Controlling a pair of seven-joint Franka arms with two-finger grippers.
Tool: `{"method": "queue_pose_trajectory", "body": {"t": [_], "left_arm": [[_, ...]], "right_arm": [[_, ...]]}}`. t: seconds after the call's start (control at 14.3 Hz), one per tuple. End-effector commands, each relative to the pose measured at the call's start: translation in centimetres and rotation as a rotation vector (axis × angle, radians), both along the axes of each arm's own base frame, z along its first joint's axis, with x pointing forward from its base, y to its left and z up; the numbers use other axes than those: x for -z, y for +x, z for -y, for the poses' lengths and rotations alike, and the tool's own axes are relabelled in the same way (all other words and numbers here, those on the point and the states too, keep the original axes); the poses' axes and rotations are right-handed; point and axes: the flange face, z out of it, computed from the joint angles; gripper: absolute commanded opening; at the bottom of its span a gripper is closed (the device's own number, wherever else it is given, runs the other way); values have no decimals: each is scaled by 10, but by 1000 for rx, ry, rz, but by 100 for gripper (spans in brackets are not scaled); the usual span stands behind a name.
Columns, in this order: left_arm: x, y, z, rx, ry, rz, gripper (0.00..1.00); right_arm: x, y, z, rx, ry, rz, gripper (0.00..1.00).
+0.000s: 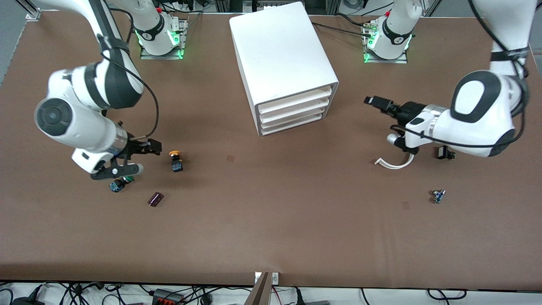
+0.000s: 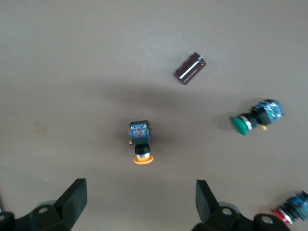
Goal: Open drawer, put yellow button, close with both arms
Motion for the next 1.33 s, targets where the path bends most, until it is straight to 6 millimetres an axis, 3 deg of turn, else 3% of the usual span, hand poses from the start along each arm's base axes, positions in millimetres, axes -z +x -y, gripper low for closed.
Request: {"method": "queue_pose_trajectory", "body": {"t": [0.0,0.28,0.42,0.56,0.7,0.84,0.98,1.05,1.12,1.26], "left_arm": [[28,-20,47,5,-178,48,100],[70,-42,61,-11,-325,118,100],[76,-52,68,-25,-349,85,98],[78,-61,89,6,-367,77,90],[87,-64,90,17,-377,81,86],[105,-67,92,67,-435,118,72],[109,-68,93,74,-444,121,62],[109,-67,94,74,-445,121,42],[110,-68,96,77,-447,119,29],[108,-69,103,88,-451,120,15]], "right_arm": [[38,6,-16,-14,-1,-12,100],[95,9,-31,-40,-3,-14,100],[116,10,-31,-67,-6,-24,100],[142,9,-30,-113,-2,-34,100],[158,7,-31,-117,-6,-52,100],[170,1,-31,-121,-7,-80,100],[182,-4,-29,-119,-13,-104,100],[187,-7,-29,-120,-15,-116,100],[187,-8,-29,-119,-14,-119,100],[191,-11,-28,-119,-18,-139,100]]}}
